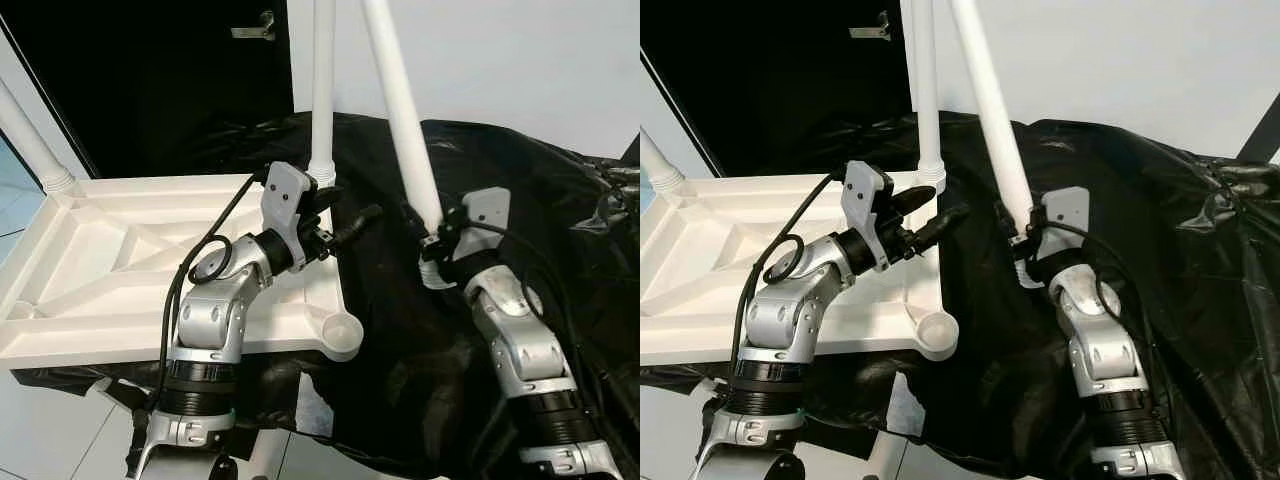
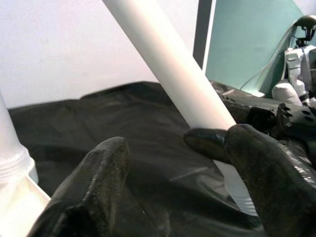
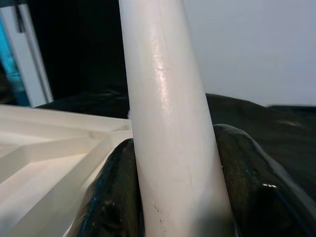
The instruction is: Building children table
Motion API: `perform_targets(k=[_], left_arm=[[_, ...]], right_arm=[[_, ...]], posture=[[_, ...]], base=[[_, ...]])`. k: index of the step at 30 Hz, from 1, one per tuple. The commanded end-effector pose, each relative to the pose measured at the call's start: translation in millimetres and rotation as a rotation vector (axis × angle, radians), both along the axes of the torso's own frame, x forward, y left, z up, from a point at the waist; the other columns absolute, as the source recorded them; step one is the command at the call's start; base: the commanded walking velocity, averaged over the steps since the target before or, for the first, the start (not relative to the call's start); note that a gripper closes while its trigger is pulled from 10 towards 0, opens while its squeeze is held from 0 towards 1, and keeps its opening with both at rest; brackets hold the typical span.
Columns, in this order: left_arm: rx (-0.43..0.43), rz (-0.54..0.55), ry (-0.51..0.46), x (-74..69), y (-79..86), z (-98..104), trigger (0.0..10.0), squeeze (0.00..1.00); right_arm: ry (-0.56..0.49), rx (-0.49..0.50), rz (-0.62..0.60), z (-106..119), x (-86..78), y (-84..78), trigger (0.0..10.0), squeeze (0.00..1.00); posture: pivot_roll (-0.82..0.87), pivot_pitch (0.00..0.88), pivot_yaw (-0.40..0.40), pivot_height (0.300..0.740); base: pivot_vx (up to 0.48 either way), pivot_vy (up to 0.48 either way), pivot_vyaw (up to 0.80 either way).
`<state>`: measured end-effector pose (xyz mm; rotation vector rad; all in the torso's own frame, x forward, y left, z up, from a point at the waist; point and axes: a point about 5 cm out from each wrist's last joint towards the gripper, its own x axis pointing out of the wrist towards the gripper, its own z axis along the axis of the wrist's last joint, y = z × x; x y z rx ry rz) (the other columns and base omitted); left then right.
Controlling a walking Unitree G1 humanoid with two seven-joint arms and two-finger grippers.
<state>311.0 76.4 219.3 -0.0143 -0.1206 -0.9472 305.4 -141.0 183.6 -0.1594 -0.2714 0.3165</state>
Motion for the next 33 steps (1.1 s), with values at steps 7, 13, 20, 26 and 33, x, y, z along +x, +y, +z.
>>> perform_targets(k=[7,13,20,26,33], left_arm=[[-0.051,-0.101,0.125,8.0,-5.9,5.2,10.0,0.0],[-0.101,-0.1,0.24,20.3,-5.2,7.8,10.0,0.0],[-0.173,-0.095,0.304,29.2,-5.7,14.7,10.0,0.0],[-0.257,-0.089,0.349,43.6,1.5,33.3,10.0,0.0],[-0.253,-0.109,0.348,41.5,2.8,35.1,0.0,0.0]], right_arm=[[-0.062,-0.016,0.108,-4.7,-8.7,14.8,10.0,0.0],[-0.109,-0.046,0.173,-5.0,-14.7,29.1,10.0,0.0],[-0.116,-0.053,0.195,-8.9,-19.4,35.8,10.0,0.0],[-0.107,-0.059,0.199,-17.7,-24.6,39.5,10.0,0.0],[-0.111,-0.067,0.171,-19.0,-25.3,40.1,10.0,0.0]], posture=[[0.01,0.0,0.033,0.74],[0.0,0.0,0.053,0.74],[-0.01,0.0,0.063,0.74],[0.0,0.0,0.072,0.74],[-0.01,0.0,0.086,0.74]], base=[[0.0,0.0,0.0],[0.0,0.0,0.0],[0.0,0.0,0.0],[0.0,0.0,0.0],[0.0,0.0,0.0]])
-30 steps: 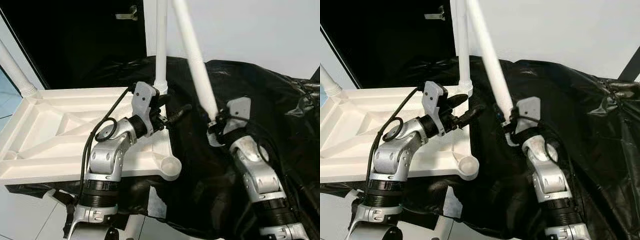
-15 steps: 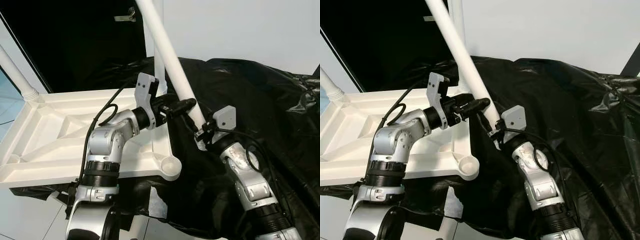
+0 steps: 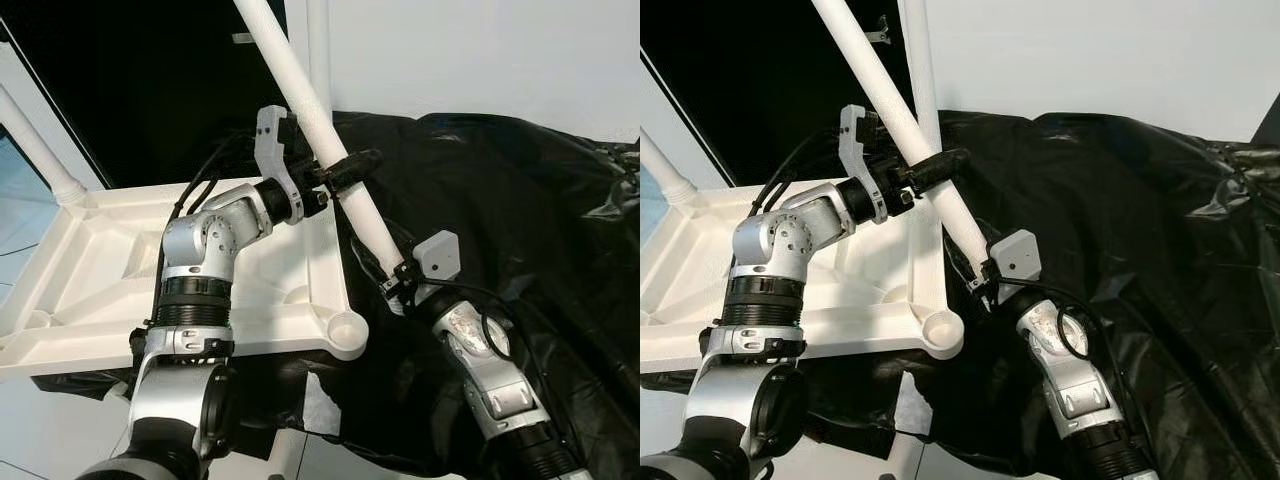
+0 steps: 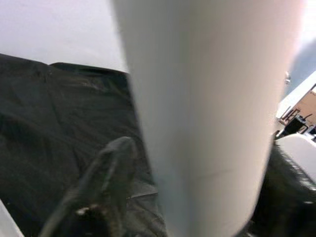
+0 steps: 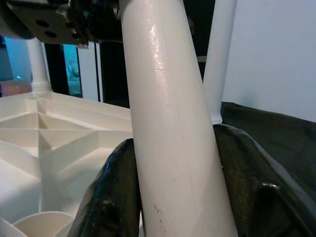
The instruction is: Building children table
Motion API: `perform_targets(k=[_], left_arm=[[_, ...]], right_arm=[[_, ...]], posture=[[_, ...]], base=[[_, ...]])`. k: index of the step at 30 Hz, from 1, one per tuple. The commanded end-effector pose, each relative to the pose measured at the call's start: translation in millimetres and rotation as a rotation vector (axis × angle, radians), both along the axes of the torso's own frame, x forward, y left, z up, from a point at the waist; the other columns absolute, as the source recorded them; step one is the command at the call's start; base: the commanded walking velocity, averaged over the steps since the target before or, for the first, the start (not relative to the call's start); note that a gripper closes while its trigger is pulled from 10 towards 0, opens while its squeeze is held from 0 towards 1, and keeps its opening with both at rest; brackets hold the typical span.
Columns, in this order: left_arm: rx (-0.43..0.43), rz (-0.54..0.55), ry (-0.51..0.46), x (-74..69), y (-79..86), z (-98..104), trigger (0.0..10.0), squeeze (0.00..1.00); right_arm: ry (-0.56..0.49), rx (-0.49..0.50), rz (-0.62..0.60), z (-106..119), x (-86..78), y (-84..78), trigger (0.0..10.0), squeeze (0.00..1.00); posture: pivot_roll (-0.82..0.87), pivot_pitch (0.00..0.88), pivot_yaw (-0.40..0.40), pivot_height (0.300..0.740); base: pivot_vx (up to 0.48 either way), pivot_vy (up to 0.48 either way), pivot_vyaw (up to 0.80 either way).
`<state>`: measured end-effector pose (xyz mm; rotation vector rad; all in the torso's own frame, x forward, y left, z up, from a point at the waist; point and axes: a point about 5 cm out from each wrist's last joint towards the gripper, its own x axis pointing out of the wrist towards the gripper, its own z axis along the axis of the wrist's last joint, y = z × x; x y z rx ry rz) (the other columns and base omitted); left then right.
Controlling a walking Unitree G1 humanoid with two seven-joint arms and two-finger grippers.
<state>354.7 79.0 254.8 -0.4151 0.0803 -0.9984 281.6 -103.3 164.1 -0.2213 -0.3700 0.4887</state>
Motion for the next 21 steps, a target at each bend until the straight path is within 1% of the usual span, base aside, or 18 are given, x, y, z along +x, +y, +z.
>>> perform_targets(k=[1,4,6,7,8,9,10,12,13,15,16,17,18,19,20,21], left_arm=[[-0.002,-0.023,0.004,-3.5,-1.0,-1.4,0.0,0.0],[0.001,-0.023,-0.007,-6.3,-5.6,0.4,0.0,0.0],[0.003,-0.028,-0.058,-13.2,-11.6,8.2,0.0,0.0],[0.003,-0.028,-0.058,-13.2,-11.6,8.2,0.0,0.0],[0.004,-0.032,-0.081,-17.1,-14.4,12.2,0.0,0.0],[0.003,-0.037,-0.102,-20.5,-16.4,16.1,0.0,0.0],[0.003,-0.035,-0.115,-22.9,-17.7,19.3,9.6,0.0],[0.003,-0.033,-0.125,-24.3,-18.1,21.4,9.6,0.0],[0.001,-0.031,-0.132,-25.7,-18.8,23.8,10.0,0.0],[0.006,-0.019,-0.164,-29.4,-20.9,28.4,10.0,0.0],[0.006,-0.019,-0.164,-29.4,-20.9,28.4,10.0,0.0],[0.031,0.003,-0.231,-36.1,-24.8,33.7,10.0,0.0],[0.031,0.003,-0.231,-36.1,-24.8,33.7,10.0,0.0],[0.039,0.02,-0.272,-39.1,-26.5,36.4,10.0,0.0],[0.039,0.02,-0.272,-39.1,-26.5,36.4,10.0,0.0],[0.049,0.059,-0.33,-41.4,-27.8,39.4,10.0,0.0]], right_arm=[[-0.016,0.004,-0.004,0.8,-1.3,2.3,10.0,0.0],[-0.018,0.007,-0.005,2.0,-1.4,3.1,10.0,0.0],[-0.01,0.026,0.005,3.8,-2.0,4.3,10.0,0.0],[-0.01,0.026,0.005,3.8,-2.0,4.3,10.0,0.0],[0.004,0.049,0.009,4.7,-1.9,4.3,10.0,0.0],[0.014,0.062,0.009,5.4,-1.5,4.2,10.0,0.07],[0.014,0.065,0.009,6.3,-1.3,3.9,10.0,1.0],[0.013,0.063,0.008,6.9,-1.0,3.9,10.0,1.0],[0.01,0.059,0.009,7.8,-0.6,4.0,10.0,1.0],[0.019,0.061,0.005,9.8,1.6,4.1,10.0,1.0],[0.019,0.061,0.005,9.8,1.6,4.1,10.0,1.0],[0.035,0.066,-0.009,12.9,4.8,3.5,10.0,0.78],[0.035,0.066,-0.009,12.9,4.8,3.5,10.0,0.78],[0.05,0.065,-0.01,13.8,6.2,3.7,10.0,0.0],[0.05,0.065,-0.01,13.8,6.2,3.7,10.0,0.0],[0.069,0.063,-0.006,14.1,7.6,4.4,10.0,0.0]], posture=[[-0.01,0.0,0.086,0.74],[0.0,0.0,0.08,0.74],[0.0,0.0,0.075,0.74],[0.0,0.0,0.075,0.74],[0.0,0.0,0.071,0.74],[0.0,0.0,0.07,0.74],[0.01,0.0,0.066,0.74],[0.01,0.0,0.066,0.74],[0.01,0.0,0.064,0.74],[0.01,0.0,0.056,0.74],[0.01,0.0,0.056,0.74],[0.01,0.0,0.054,0.74],[0.01,0.0,0.054,0.74],[0.01,0.0,0.052,0.74],[0.01,0.0,0.052,0.74],[0.01,0.0,0.05,0.74]], base=[[0.0,0.0,0.0],[0.0,0.0,0.0],[0.0,0.0,0.0],[0.0,0.0,0.0],[0.0,0.0,0.0],[0.0,0.0,0.0],[0.0,0.0,0.0],[0.0,0.0,0.0],[0.0,0.0,0.0],[0.0,0.0,0.0],[0.0,0.0,0.0],[0.0,0.0,0.0],[0.0,0.0,0.0],[0.0,0.0,0.0],[0.0,0.0,0.0],[0.0,0.0,0.0]])
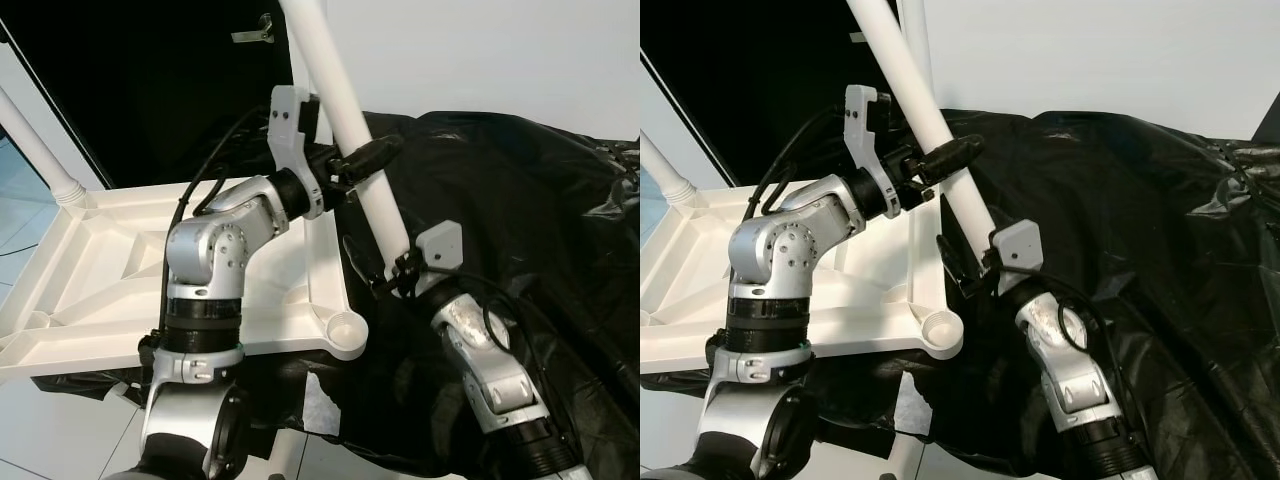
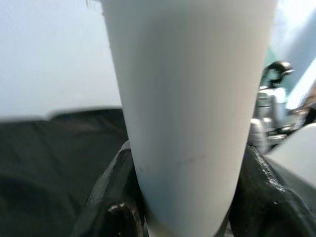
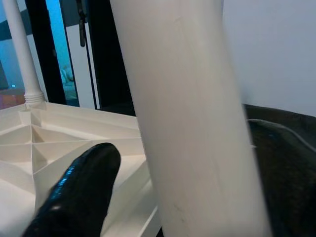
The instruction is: Building children table
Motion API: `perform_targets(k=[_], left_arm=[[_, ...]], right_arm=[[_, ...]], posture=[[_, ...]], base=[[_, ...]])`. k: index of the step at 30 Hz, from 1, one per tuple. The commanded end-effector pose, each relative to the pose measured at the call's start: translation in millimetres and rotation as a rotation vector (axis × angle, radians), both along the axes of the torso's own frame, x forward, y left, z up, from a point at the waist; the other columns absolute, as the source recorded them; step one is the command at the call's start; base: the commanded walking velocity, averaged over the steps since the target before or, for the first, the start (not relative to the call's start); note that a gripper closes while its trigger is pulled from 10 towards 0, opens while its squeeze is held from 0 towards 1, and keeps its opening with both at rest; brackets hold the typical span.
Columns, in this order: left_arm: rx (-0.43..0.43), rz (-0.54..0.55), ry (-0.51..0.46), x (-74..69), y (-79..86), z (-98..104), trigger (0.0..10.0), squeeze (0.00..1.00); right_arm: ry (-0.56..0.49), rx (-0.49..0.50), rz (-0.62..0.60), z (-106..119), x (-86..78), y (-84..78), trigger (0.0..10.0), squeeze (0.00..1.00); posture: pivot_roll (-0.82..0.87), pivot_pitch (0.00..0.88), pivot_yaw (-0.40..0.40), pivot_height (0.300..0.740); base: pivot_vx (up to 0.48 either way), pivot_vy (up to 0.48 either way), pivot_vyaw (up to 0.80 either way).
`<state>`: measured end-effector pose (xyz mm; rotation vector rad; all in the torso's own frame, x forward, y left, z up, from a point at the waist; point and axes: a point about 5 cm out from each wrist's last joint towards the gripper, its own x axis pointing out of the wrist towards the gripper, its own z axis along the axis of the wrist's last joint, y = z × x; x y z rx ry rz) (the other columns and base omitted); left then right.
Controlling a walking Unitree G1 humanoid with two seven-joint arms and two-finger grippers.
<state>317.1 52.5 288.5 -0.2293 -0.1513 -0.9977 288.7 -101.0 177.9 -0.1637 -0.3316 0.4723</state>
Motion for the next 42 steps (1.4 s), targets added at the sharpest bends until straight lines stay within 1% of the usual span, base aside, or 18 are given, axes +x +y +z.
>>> perform_targets(k=[1,2,3,4,6,8,15,19,25,26,27,28,29,30,32,34,35,42], left_arm=[[0.019,0.052,-0.121,-5.8,-2.5,7.5,10.0,0.0],[0.019,0.052,-0.121,-5.8,-2.5,7.5,10.0,0.0],[0.009,0.073,-0.165,-7.9,-3.6,9.6,10.0,0.0],[0.024,0.091,-0.202,-10.4,-4.8,10.1,10.0,0.0],[0.034,0.099,-0.219,-12.0,-5.5,10.0,10.0,0.0],[0.055,0.107,-0.248,-15.0,-7.9,9.0,10.0,0.0],[0.091,0.099,-0.273,-20.2,-13.4,2.4,10.0,0.0],[0.079,0.095,-0.274,-21.5,-16.0,0.2,10.0,0.0],[0.088,0.093,-0.295,-22.7,-17.9,-0.8,10.0,0.0],[0.095,0.094,-0.305,-22.7,-18.4,-0.8,10.0,0.0],[0.095,0.094,-0.305,-22.7,-18.4,-0.8,10.0,0.0],[0.1,0.097,-0.313,-22.4,-18.4,-0.4,10.0,0.0],[0.101,0.098,-0.316,-22.2,-18.5,0.0,10.0,0.0],[0.101,0.099,-0.318,-22.0,-18.4,0.1,10.0,0.0],[0.101,0.1,-0.322,-21.7,-18.2,0.7,10.0,0.0],[0.101,0.101,-0.325,-21.4,-18.2,0.9,10.0,0.0],[0.1,0.102,-0.326,-21.2,-18.2,1.1,10.0,0.0],[0.104,0.097,-0.332,-21.5,-19.9,0.5,10.0,0.0]], right_arm=[[0.036,0.007,0.015,0.2,1.6,3.3,10.0,0.0],[0.036,0.007,0.015,0.2,1.6,3.3,10.0,0.0],[0.046,-0.004,0.021,0.3,2.7,4.4,10.0,0.0],[0.06,-0.014,0.028,-0.1,4.2,5.6,10.0,0.0],[0.069,-0.02,0.032,-0.3,5.0,6.3,10.0,0.0],[0.076,-0.051,0.033,0.7,9.4,7.1,10.0,0.0],[0.082,-0.088,0.025,7.4,18.4,6.9,10.0,0.0],[0.095,-0.112,0.025,9.4,22.4,7.3,10.0,0.0],[0.113,-0.15,0.031,7.8,25.6,8.6,10.0,0.0],[0.126,-0.166,0.038,5.9,25.9,9.0,8.5,0.0],[0.126,-0.166,0.038,5.9,25.9,9.0,8.5,0.0],[0.133,-0.171,0.039,5.0,25.9,8.9,4.9,0.0],[0.139,-0.174,0.039,4.1,25.7,8.6,4.7,0.0],[0.143,-0.177,0.038,3.5,25.4,8.4,4.6,0.0],[0.151,-0.183,0.033,2.0,24.6,7.6,2.9,0.0],[0.155,-0.184,0.031,1.4,24.3,7.2,2.9,0.0],[0.157,-0.185,0.029,0.8,23.7,6.9,0.0,0.0],[0.157,-0.173,0.005,0.9,23.7,5.2,0.0,0.0]], posture=[[0.01,0.0,0.05,0.74],[0.01,0.0,0.05,0.74],[0.01,0.0,0.051,0.74],[0.0,0.0,0.051,0.74],[0.0,0.0,0.051,0.74],[0.01,0.0,0.055,0.74],[0.0,0.0,0.059,0.74],[0.0,0.0,0.058,0.74],[0.01,0.0,0.056,0.74],[0.01,0.0,0.056,0.74],[0.01,0.0,0.056,0.74],[0.0,0.0,0.055,0.74],[0.0,0.0,0.055,0.74],[0.0,0.0,0.054,0.74],[0.0,0.0,0.055,0.74],[0.0,0.0,0.055,0.74],[0.0,0.0,0.058,0.74],[0.0,0.0,0.062,0.74]], base=[[0.0,0.0,0.0],[0.0,0.0,0.0],[0.0,0.0,0.0],[0.0,0.0,0.0],[0.0,0.0,0.0],[0.0,0.0,0.0],[0.0,0.0,0.0],[0.0,0.0,0.0],[0.0,0.0,0.0],[0.0,0.0,0.0],[0.0,0.0,0.0],[0.0,0.0,0.0],[0.0,0.0,0.0],[0.0,0.0,0.0],[0.0,0.0,0.0],[0.0,0.0,0.0],[0.0,0.0,0.0],[0.0,0.0,0.0]])
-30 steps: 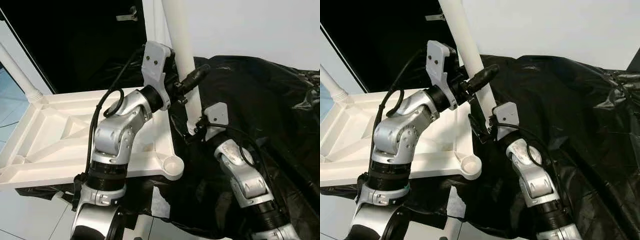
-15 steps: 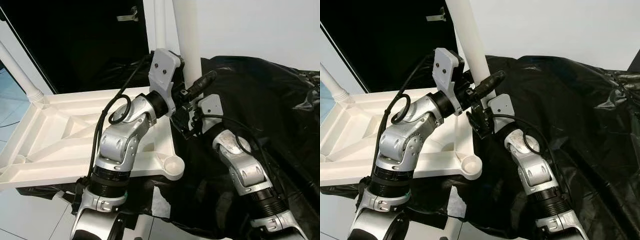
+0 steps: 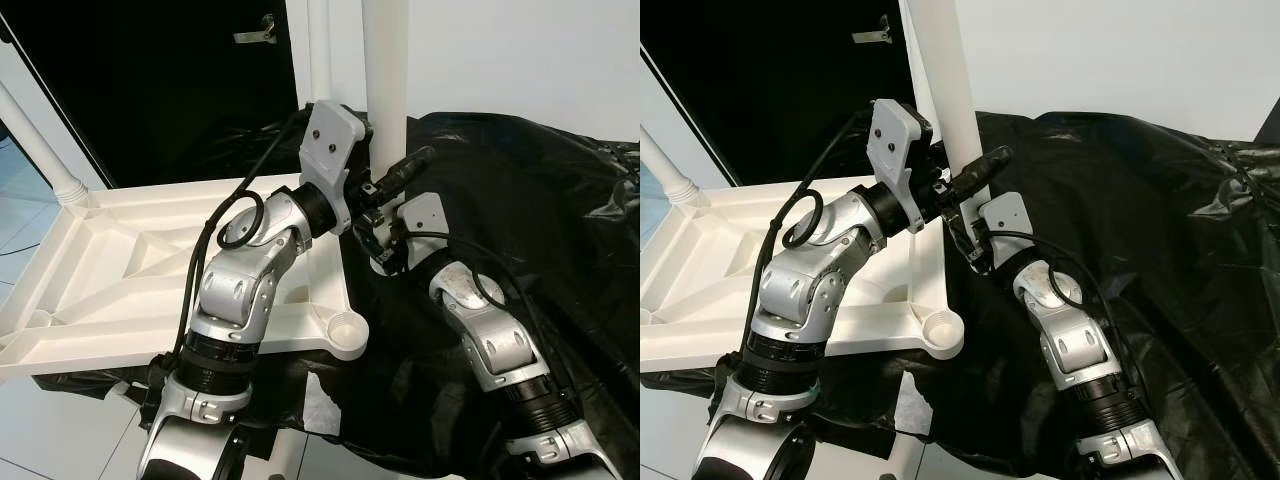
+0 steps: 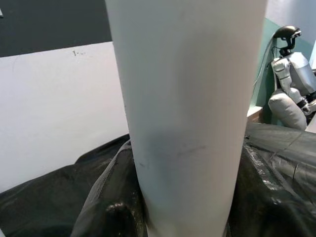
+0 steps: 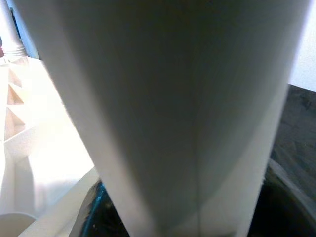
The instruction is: Building children table
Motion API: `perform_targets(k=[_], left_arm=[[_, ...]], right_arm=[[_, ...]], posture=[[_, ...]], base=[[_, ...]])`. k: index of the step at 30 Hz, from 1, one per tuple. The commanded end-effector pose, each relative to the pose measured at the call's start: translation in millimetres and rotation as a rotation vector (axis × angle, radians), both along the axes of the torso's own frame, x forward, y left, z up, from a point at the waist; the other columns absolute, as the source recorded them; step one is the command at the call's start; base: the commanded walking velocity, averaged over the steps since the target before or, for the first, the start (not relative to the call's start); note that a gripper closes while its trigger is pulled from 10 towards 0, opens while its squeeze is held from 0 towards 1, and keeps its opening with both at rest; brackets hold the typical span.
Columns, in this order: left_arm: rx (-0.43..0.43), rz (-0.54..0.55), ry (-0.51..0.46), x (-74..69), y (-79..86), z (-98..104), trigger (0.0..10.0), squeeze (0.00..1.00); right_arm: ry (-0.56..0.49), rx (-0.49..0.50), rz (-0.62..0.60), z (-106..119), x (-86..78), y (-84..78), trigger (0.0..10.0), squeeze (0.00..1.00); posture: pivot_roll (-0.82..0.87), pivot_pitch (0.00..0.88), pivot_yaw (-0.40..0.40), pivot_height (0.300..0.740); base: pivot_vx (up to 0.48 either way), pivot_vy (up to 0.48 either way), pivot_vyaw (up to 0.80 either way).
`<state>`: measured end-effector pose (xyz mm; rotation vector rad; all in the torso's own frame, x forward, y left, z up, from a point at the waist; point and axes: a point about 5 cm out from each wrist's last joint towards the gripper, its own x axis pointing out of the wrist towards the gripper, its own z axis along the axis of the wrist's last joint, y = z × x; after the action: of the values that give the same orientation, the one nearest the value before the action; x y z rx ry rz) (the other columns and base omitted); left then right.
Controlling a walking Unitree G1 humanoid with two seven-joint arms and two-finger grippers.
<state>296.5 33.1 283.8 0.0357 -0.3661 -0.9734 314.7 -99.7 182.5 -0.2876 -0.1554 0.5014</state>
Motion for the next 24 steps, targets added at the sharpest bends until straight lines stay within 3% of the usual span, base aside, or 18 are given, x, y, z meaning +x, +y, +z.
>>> perform_targets(k=[1,2,4,5,7,8,9,10,13,17,21,24], left_arm=[[-0.025,0.02,-0.03,-1.5,-1.0,4.4,10.0,0.0],[-0.036,0.011,-0.01,-1.4,-0.8,2.9,10.0,1.0],[-0.044,0.004,0.004,-1.3,-0.6,1.9,10.0,1.0],[-0.043,0.013,0.006,-0.4,0.7,1.6,10.0,1.0],[-0.039,0.047,0.0,2.3,3.6,1.9,10.0,1.0],[-0.052,0.063,0.011,4.1,5.8,2.0,10.0,0.78],[-0.052,0.063,0.011,4.1,5.8,2.0,10.0,0.78],[-0.089,0.063,0.042,5.3,8.4,2.4,10.0,0.0],[-0.19,0.064,0.107,7.9,20.7,4.6,10.0,0.0],[-0.237,0.047,0.117,5.7,32.6,5.0,10.0,0.0],[-0.252,0.071,0.12,6.3,50.1,-0.3,10.0,0.0],[-0.22,0.095,0.117,6.5,57.4,-5.3,10.0,0.0]], right_arm=[[0.018,-0.009,0.004,-3.7,-2.1,3.5,0.0,0.0],[0.02,-0.009,-0.004,-3.8,-1.9,3.1,4.8,0.0],[0.021,-0.01,-0.009,-3.9,-1.9,2.9,4.8,0.0],[0.024,-0.003,-0.019,-4.0,-1.6,2.5,10.0,0.0],[0.032,0.02,-0.037,-4.0,-1.3,2.1,10.0,0.0],[0.04,0.042,-0.05,-4.0,-1.0,1.7,10.0,0.0],[0.04,0.042,-0.05,-4.0,-1.0,1.7,10.0,0.0],[0.058,0.083,-0.07,-4.5,-0.6,0.8,10.0,0.0],[0.108,0.174,-0.126,-6.7,1.4,-4.0,10.0,0.0],[0.122,0.233,-0.16,-5.6,3.0,-8.5,10.0,0.0],[0.159,0.327,-0.172,-2.7,5.4,-12.3,10.0,0.0],[0.157,0.342,-0.164,-0.2,5.6,-13.6,10.0,0.0]], posture=[[0.0,0.0,0.064,0.74],[0.0,0.0,0.065,0.74],[0.0,0.0,0.066,0.74],[0.0,0.0,0.064,0.74],[0.0,0.0,0.065,0.74],[0.0,0.0,0.065,0.74],[0.0,0.0,0.065,0.74],[0.0,0.0,0.064,0.74],[0.0,0.0,0.062,0.74],[0.01,0.0,0.054,0.74],[0.01,0.0,0.047,0.74],[0.01,0.0,0.046,0.74]], base=[[0.0,0.0,0.0],[0.0,0.0,0.0],[0.0,0.0,0.0],[0.0,0.0,0.0],[0.0,0.0,0.0],[0.0,0.0,0.0],[0.0,0.0,0.0],[0.0,0.0,0.0],[0.0,0.0,0.0],[0.0,0.0,0.0],[0.0,0.0,0.0],[0.0,0.0,0.0]])
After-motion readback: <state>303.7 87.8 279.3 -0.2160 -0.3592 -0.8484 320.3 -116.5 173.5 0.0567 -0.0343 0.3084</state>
